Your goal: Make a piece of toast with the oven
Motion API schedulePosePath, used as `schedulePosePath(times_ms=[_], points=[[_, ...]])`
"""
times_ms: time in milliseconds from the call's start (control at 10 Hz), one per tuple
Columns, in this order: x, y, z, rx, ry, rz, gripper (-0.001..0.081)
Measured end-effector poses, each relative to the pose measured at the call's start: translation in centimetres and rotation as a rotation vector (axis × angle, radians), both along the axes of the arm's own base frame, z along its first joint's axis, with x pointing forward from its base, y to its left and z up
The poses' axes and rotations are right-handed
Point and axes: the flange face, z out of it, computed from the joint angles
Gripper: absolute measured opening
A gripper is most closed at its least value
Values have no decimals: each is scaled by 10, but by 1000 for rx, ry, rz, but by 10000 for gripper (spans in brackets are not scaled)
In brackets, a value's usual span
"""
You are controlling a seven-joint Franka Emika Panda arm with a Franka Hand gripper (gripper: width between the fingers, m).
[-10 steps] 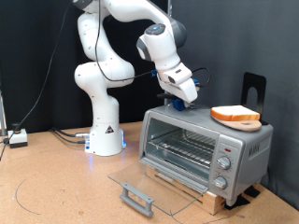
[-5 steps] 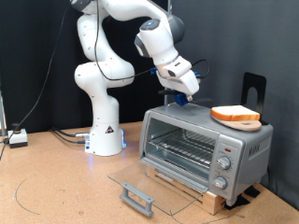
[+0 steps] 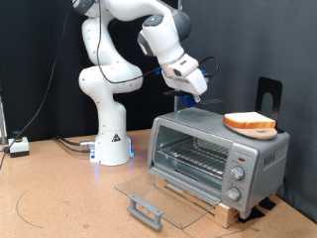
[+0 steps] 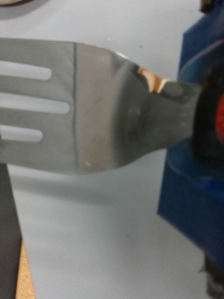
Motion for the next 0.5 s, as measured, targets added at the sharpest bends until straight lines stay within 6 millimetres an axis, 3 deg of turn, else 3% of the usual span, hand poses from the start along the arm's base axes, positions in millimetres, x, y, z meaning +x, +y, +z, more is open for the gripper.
schedulePosePath(times_ms=[500], points=[[0, -11, -10, -55, 26, -3, 465]])
